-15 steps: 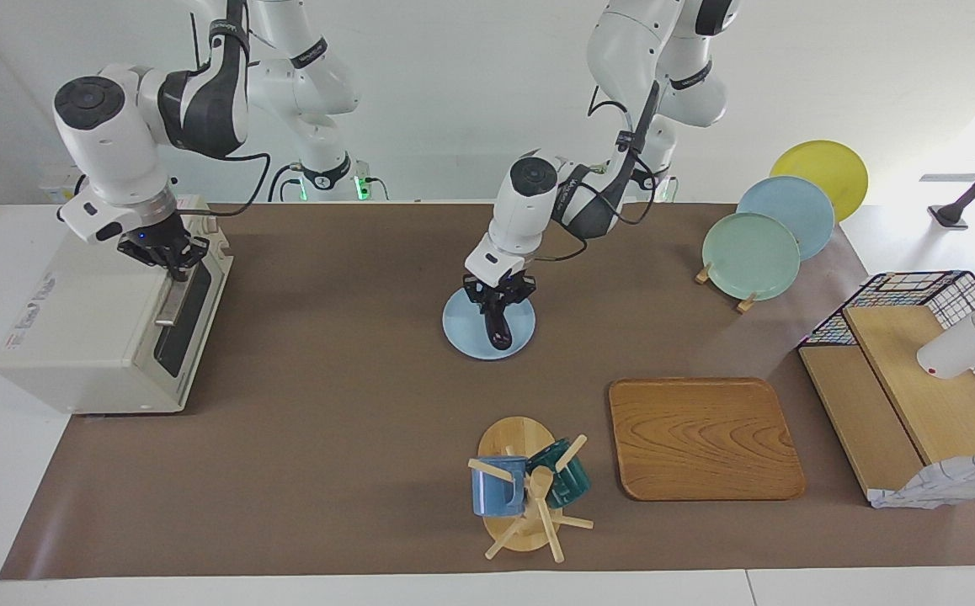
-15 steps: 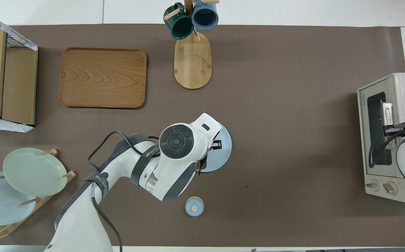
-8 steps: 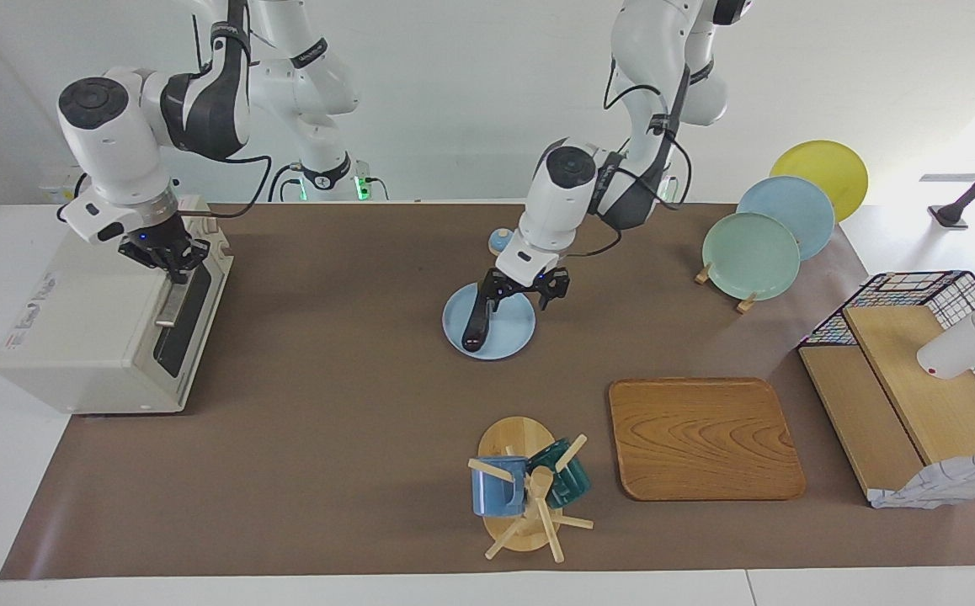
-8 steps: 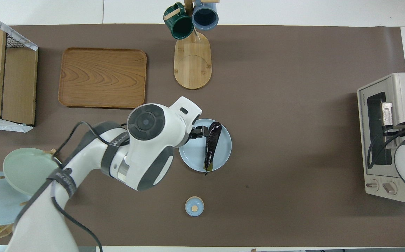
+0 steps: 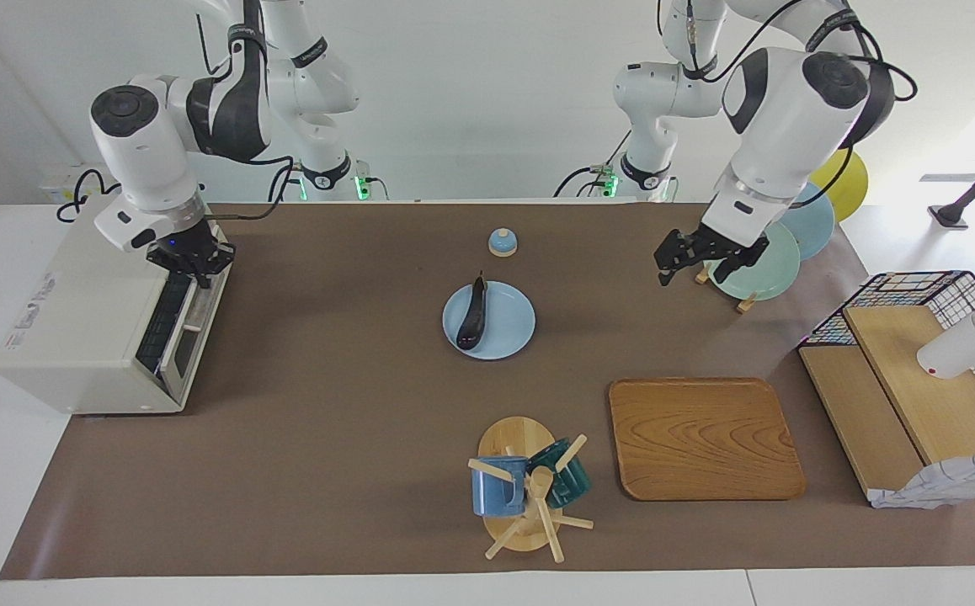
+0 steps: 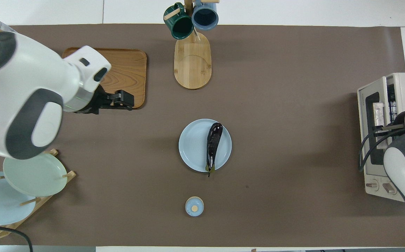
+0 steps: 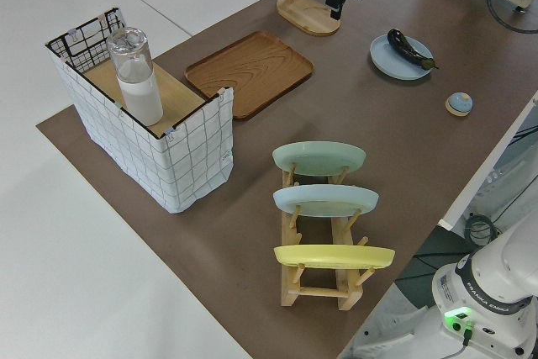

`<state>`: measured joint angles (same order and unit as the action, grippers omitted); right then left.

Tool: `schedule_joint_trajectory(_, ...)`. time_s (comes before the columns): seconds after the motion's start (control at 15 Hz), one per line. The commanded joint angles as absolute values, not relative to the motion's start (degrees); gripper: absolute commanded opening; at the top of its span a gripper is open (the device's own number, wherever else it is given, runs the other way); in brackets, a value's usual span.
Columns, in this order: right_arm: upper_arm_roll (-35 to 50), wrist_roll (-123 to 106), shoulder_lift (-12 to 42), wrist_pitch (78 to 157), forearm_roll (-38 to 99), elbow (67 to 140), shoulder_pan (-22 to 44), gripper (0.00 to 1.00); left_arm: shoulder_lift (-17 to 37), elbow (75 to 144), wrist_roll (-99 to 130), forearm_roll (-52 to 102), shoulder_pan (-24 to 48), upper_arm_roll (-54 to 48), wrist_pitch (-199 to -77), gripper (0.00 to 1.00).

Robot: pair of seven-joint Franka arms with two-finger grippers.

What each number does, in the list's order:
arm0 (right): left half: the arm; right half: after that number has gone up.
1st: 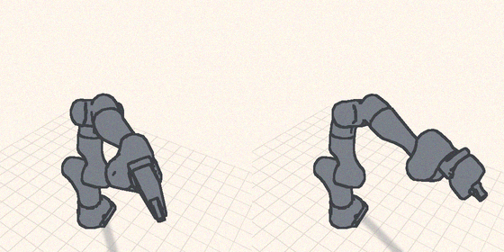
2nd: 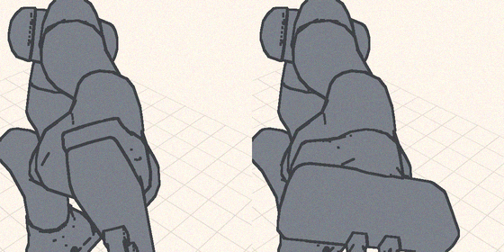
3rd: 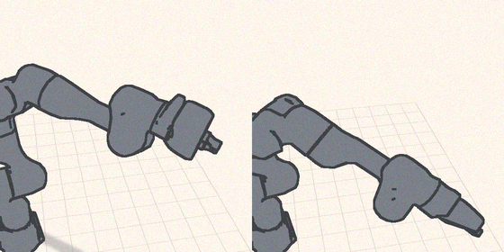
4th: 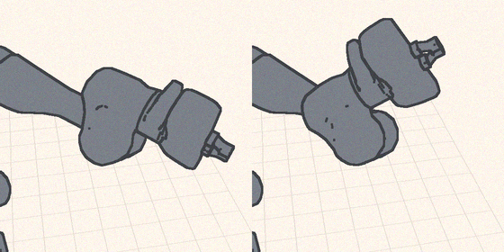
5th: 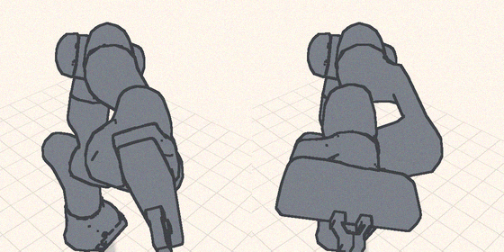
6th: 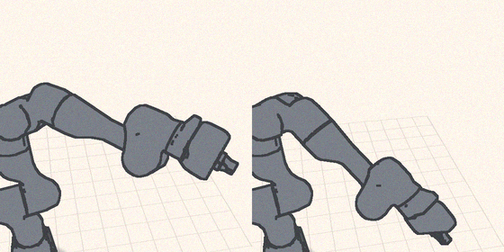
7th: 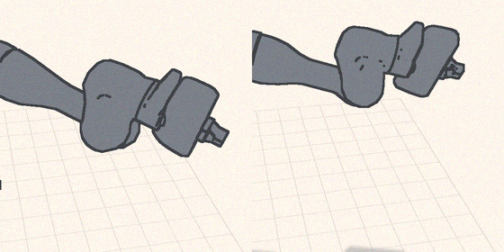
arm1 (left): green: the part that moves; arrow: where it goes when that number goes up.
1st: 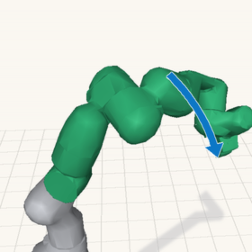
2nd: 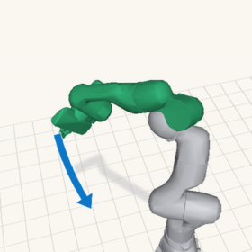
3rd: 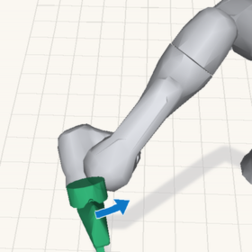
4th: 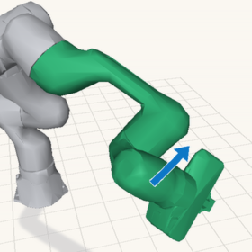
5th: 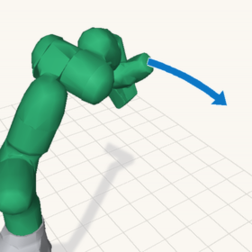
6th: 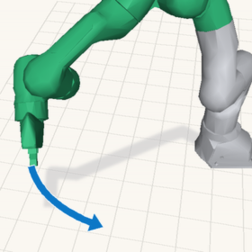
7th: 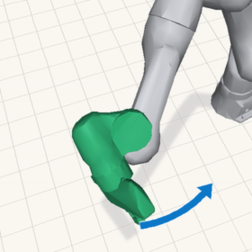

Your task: Put eggplant into oven

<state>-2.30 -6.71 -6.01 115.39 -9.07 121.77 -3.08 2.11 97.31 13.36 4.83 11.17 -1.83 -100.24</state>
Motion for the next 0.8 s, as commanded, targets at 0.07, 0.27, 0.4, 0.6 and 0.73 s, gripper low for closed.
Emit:
schedule_joint_trajectory(0.07, -2.37, -5.98, 0.34, 125.05, -7.04, 123.57, -3.34, 0.00, -2.10, 98.17, 9.86, 2.55, 8.45, -2.64, -93.70, 1.00)
schedule_joint_trajectory(0.27, -2.37, -5.28, 2.46, 128.13, -5.80, 124.01, -1.85, 0.00, -4.12, 100.27, 4.31, 2.55, 6.51, -2.46, -92.11, 1.00)
schedule_joint_trajectory(0.4, -2.37, -4.66, 2.11, 132.52, -5.71, 126.99, -0.71, 0.00, -4.57, 100.98, 4.31, 2.55, 6.33, -2.46, -92.46, 1.00)
schedule_joint_trajectory(0.6, -2.37, -4.40, 2.63, 136.04, -5.71, 129.63, -0.53, 0.00, -3.35, 98.36, 4.48, 2.64, 6.15, -2.72, -92.46, 1.00)
schedule_joint_trajectory(0.73, -2.37, -3.70, 3.07, 137.81, -5.71, 130.87, -0.44, 0.00, -1.94, 95.55, 4.48, 2.99, 5.36, -2.81, -91.41, 1.00)
